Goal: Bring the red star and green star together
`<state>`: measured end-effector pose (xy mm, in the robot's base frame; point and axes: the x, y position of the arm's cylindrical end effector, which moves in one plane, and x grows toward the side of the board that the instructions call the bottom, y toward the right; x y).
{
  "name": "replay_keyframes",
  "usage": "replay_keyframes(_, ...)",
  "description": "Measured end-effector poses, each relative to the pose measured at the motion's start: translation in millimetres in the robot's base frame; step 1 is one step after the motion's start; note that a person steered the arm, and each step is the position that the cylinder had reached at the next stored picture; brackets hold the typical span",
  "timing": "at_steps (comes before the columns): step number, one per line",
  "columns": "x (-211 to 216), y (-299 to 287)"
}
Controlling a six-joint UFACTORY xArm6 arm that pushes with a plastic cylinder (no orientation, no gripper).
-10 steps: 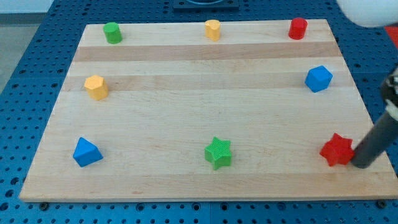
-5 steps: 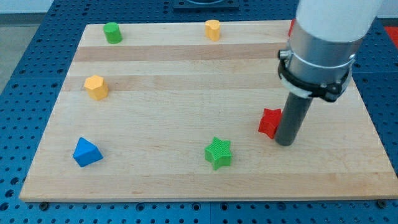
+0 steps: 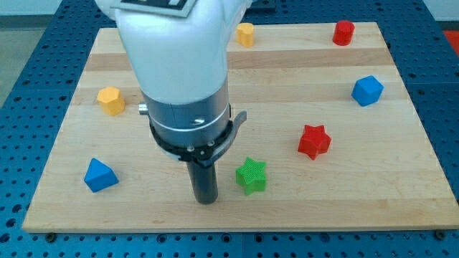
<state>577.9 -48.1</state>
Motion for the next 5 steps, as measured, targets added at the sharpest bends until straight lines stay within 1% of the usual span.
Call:
replay_keyframes(3,-10,77)
replay_keyframes(5,-41,90)
